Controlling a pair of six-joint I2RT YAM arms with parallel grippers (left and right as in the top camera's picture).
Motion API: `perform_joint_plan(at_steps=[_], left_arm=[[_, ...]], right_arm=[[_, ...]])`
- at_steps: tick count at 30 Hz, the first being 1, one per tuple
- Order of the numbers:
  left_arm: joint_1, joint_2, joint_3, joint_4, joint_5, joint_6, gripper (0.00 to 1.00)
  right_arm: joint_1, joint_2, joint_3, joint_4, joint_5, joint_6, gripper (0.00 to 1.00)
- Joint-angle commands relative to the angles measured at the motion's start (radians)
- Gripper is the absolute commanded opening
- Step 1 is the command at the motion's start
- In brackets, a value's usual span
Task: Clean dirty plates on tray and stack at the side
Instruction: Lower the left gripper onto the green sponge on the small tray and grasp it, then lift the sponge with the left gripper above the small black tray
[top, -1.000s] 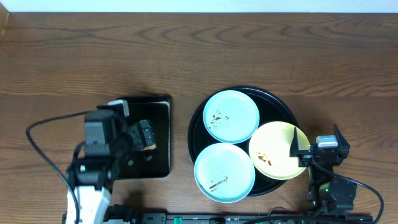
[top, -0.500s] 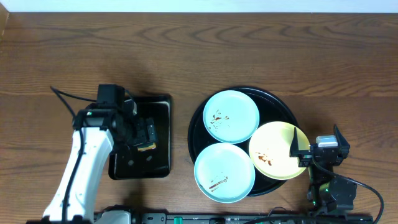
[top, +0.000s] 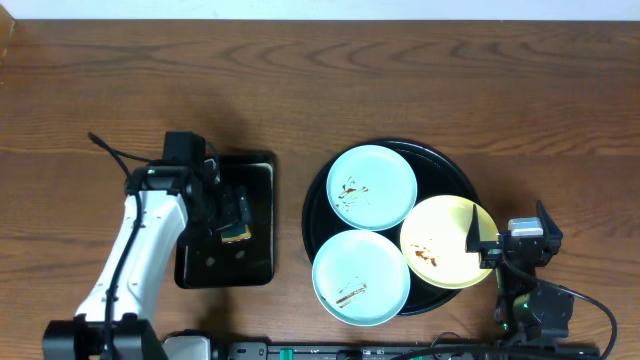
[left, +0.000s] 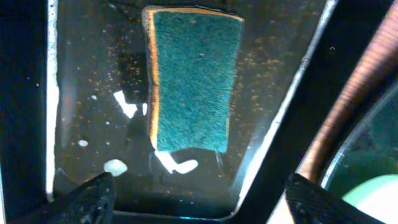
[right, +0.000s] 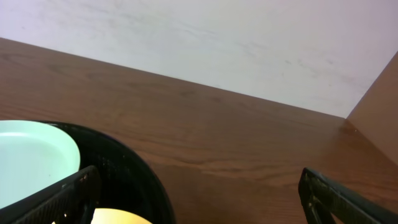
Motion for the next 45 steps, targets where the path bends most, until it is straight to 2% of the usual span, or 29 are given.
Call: perform_joint_plan(at_steps=[1, 10, 18, 25, 26, 27, 28, 29, 32, 33, 34, 40, 41, 42, 43, 44, 45], left_arm=[[-0.003, 0.056, 0.013, 0.018, -0.055, -0.01, 0.87], [-0.003, 0.171, -0.025, 0.108, -0.057, -0.01, 0.87], [-0.006, 0.222, -0.051, 0.108, -0.048, 0.017, 0.78], [-0.011, 0.222, -0.098, 0.162, -0.049, 0.032, 0.81], [-0.011, 0.222, -0.104, 0.17, -0.049, 0.031, 0.79], [-0.01, 0.222, -0.108, 0.175, -0.049, 0.031, 0.71], [-0.01, 0.223, -0.109, 0.179, -0.049, 0.031, 0.48], [-0.01, 0.223, -0.109, 0.182, -0.049, 0.031, 0.37], [-0.01, 0.223, -0.109, 0.197, -0.049, 0.031, 0.19], [-0.01, 0.223, -0.109, 0.202, -0.049, 0.031, 0.1], [-0.01, 0.223, -0.109, 0.206, -0.049, 0.031, 0.08], [-0.011, 0.222, -0.109, 0.215, -0.049, 0.026, 0.07], [-0.011, 0.222, -0.109, 0.214, -0.049, 0.023, 0.17], [-0.011, 0.222, -0.109, 0.209, -0.048, 0.022, 0.52], [-0.011, 0.222, -0.109, 0.205, -0.049, 0.023, 0.67], [-0.011, 0.222, -0.109, 0.199, -0.049, 0.023, 0.78], [-0.011, 0.222, -0.109, 0.195, -0.049, 0.024, 0.84]], right_arm=[[-0.003, -0.002, -0.004, -0.001, -0.004, 0.011, 0.99], [-0.003, -0.002, -0.004, -0.001, -0.004, 0.011, 0.99], [-0.003, -0.001, -0.004, -0.001, -0.004, 0.011, 0.99], [-0.003, 0.0, -0.004, -0.001, -0.004, 0.011, 0.99], [-0.003, 0.0, -0.004, -0.001, -0.004, 0.011, 0.99], [-0.003, 0.0, -0.004, -0.001, -0.004, 0.011, 0.99], [-0.003, 0.0, -0.004, -0.001, -0.004, 0.011, 0.99], [-0.003, 0.0, -0.004, -0.001, -0.003, 0.011, 0.99], [-0.003, 0.0, -0.004, -0.001, -0.004, 0.011, 0.99], [-0.003, 0.0, -0.004, -0.001, -0.004, 0.011, 0.99], [-0.003, 0.0, -0.004, -0.001, -0.004, 0.011, 0.99], [-0.003, 0.0, -0.004, -0.001, -0.004, 0.011, 0.99], [-0.003, 0.0, -0.004, -0.001, -0.004, 0.011, 0.99], [-0.003, 0.0, -0.004, -0.001, -0.004, 0.011, 0.99], [-0.003, 0.0, -0.004, -0.001, -0.004, 0.011, 0.99], [-0.003, 0.0, -0.004, -0.001, -0.004, 0.011, 0.99], [-0.003, 0.0, -0.004, -0.001, -0.004, 0.011, 0.99]])
